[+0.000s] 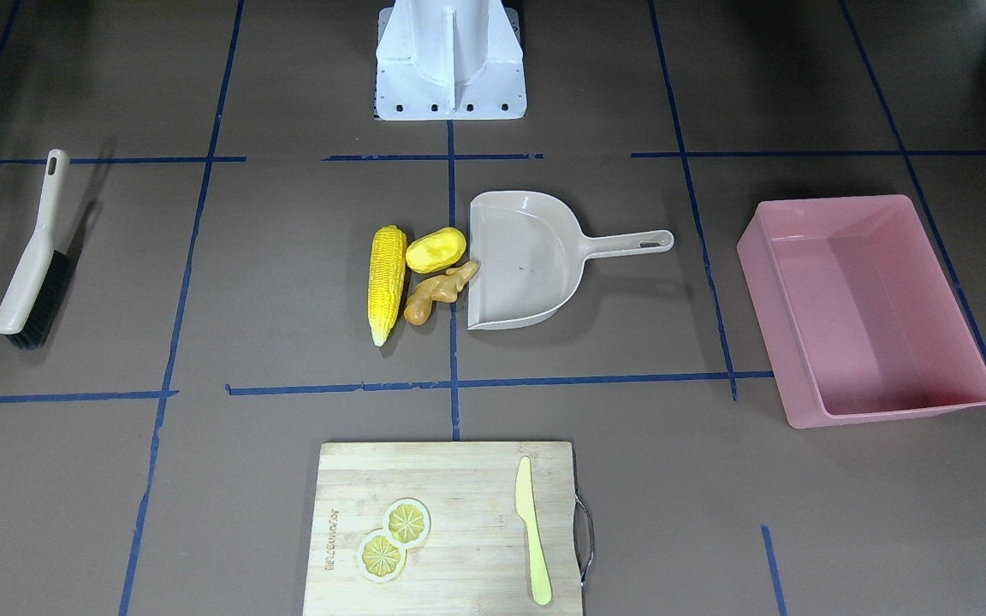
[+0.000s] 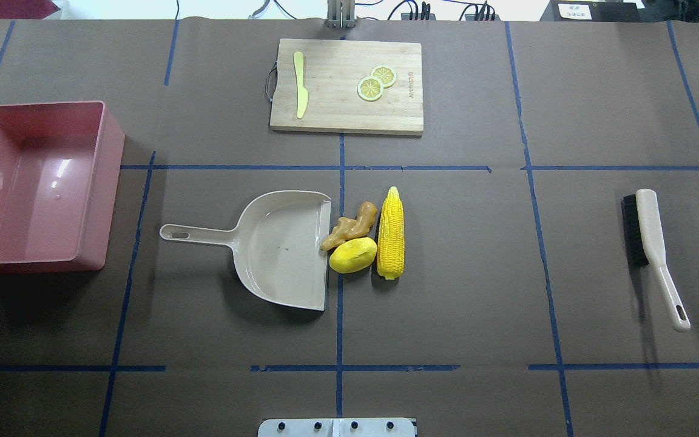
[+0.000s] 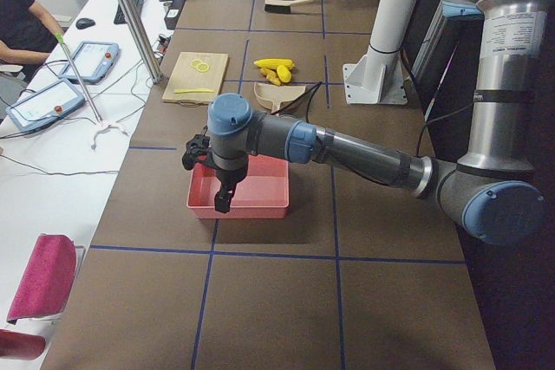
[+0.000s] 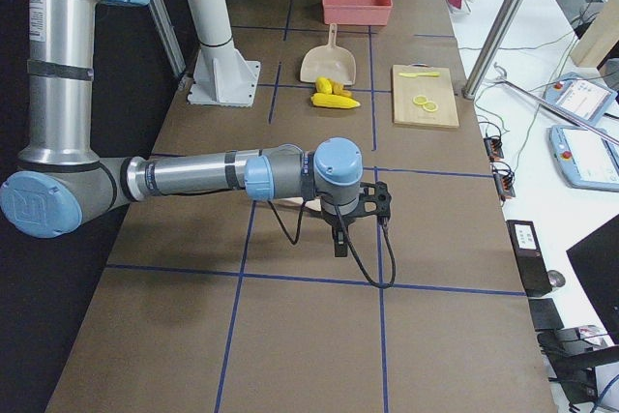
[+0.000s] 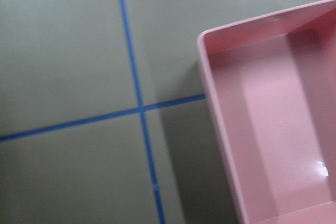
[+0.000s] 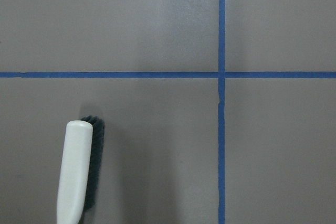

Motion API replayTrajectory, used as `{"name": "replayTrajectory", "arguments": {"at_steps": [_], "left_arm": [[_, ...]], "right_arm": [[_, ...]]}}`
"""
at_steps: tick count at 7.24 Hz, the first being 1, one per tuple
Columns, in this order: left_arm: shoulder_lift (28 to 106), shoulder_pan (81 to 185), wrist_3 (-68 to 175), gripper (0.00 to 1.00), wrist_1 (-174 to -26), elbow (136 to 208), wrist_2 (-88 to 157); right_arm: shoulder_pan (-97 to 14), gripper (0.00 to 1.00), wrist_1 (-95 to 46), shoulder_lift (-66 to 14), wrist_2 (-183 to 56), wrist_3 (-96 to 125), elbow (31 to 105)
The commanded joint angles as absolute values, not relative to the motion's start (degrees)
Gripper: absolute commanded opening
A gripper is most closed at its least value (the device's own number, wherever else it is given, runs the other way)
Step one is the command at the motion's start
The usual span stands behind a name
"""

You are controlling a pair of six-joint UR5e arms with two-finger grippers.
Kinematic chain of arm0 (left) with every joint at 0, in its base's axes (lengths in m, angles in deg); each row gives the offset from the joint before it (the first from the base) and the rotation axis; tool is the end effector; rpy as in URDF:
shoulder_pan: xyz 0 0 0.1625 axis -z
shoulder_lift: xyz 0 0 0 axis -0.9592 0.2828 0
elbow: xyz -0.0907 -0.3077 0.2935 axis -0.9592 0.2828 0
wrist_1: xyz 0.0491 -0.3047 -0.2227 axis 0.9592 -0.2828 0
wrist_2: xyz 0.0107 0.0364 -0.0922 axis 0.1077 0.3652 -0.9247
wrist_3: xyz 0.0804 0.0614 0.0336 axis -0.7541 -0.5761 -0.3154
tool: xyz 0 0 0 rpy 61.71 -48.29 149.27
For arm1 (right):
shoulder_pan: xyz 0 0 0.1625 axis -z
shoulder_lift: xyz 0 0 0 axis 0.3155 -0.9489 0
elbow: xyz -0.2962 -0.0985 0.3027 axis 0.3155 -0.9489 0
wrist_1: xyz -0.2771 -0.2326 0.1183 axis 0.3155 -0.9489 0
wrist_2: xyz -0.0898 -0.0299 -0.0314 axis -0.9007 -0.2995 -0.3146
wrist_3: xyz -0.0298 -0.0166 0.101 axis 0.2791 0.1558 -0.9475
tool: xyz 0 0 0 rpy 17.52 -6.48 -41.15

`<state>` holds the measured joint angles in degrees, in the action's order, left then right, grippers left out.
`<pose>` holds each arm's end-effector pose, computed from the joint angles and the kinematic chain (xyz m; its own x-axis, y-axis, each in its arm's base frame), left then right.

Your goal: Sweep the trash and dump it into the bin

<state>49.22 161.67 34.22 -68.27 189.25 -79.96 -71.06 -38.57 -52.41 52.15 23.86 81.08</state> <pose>-0.0413 -0.4648 0.5234 0.6850 0.2791 -0.6729 -0.0881 0.9487 0.3037 0.0493 -0.4119 0.5918 0.6548 0.0056 0.7558 -0.0714 0.9960 0.0545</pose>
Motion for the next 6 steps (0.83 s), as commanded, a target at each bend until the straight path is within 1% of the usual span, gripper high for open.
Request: {"name": "replayTrajectory", "arguments": {"at_steps": [1, 2, 3, 4, 5, 6], "left_arm": [[52.54, 155.87, 36.32, 1.00, -67.84, 194.83, -79.09], [57.51, 151.14, 36.59, 1.00, -67.67, 194.24, -78.91], [58.43, 148.22, 36.16, 1.00, -68.19, 193.54, -79.08], [59.57, 143.93, 35.89, 1.00, -68.45, 194.14, -78.73], [62.28, 143.63, 35.89, 1.00, -68.45, 194.84, -77.69], [63.00, 143.36, 35.89, 1.00, -68.11, 195.37, -77.59]], "right_arm": [[-68.90, 1.00, -38.24, -52.21, 52.47, 20.19, 81.70], [-67.84, 1.00, -38.24, -52.04, 52.56, 18.79, 81.78], [-66.44, 1.00, -38.07, -52.12, 52.73, 18.61, 82.22], [-62.77, 0.99, -38.06, -52.56, 52.04, 14.17, 85.27], [-59.95, 0.99, -37.46, -52.65, 51.86, 5.07, 88.52], [-56.35, 1.00, -37.19, -53.09, 49.85, -5.02, 91.86]]}}
